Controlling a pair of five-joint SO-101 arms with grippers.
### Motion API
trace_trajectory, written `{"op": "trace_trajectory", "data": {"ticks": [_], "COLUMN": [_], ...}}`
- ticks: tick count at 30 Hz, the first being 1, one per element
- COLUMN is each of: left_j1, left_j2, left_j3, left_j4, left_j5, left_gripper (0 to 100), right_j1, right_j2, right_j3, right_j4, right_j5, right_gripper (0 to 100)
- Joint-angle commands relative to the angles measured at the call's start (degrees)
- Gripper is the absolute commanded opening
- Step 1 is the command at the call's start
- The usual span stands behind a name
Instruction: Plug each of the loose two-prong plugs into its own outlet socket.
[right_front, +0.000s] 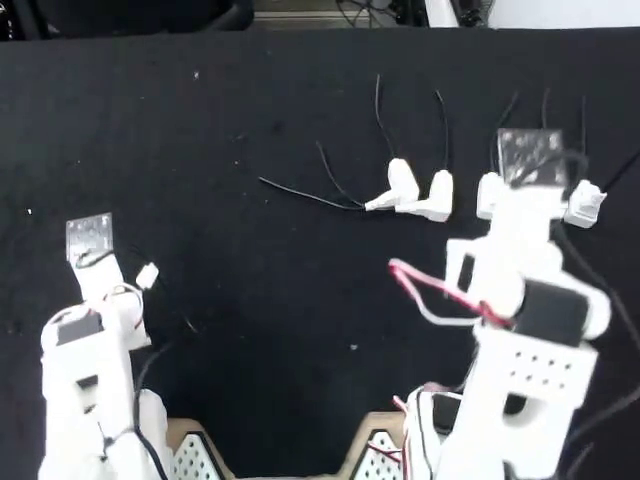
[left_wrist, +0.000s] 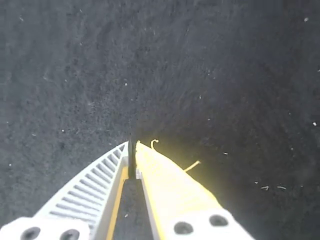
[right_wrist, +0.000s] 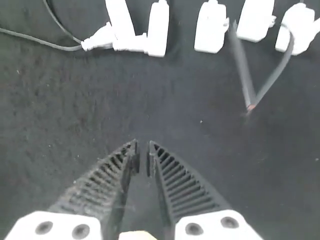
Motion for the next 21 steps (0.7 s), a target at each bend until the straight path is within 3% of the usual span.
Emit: {"op": "trace_trajectory", "data": {"ticks": [1,5,11,15,21], "left_j1": [2.7,8.1,9.3,9.4,9.5], "left_j2": [-16.7,-31.6,-51.7,-49.8,-51.3], "left_j3": [5.8,10.1,14.5,15.4,17.9], "left_j4": [2.4,9.8,19.2,16.9,15.5], "left_j5": [0.4,0.4,0.3,0.4,0.4], "left_gripper": [3,3,3,3,3], "right_j1": [-0.1,-4.3,-11.9,-15.2,-15.4], "right_j2": [-8.4,-17.9,-32.8,-42.0,-55.3], "right_j3": [9.4,22.3,35.3,42.1,50.9], "right_j4": [-4.4,-8.3,-9.1,-9.5,-9.4], "right_j5": [0.0,0.0,-0.1,-0.3,-8.8], "right_gripper": [1.1,1.1,1.1,1.1,1.1]}}
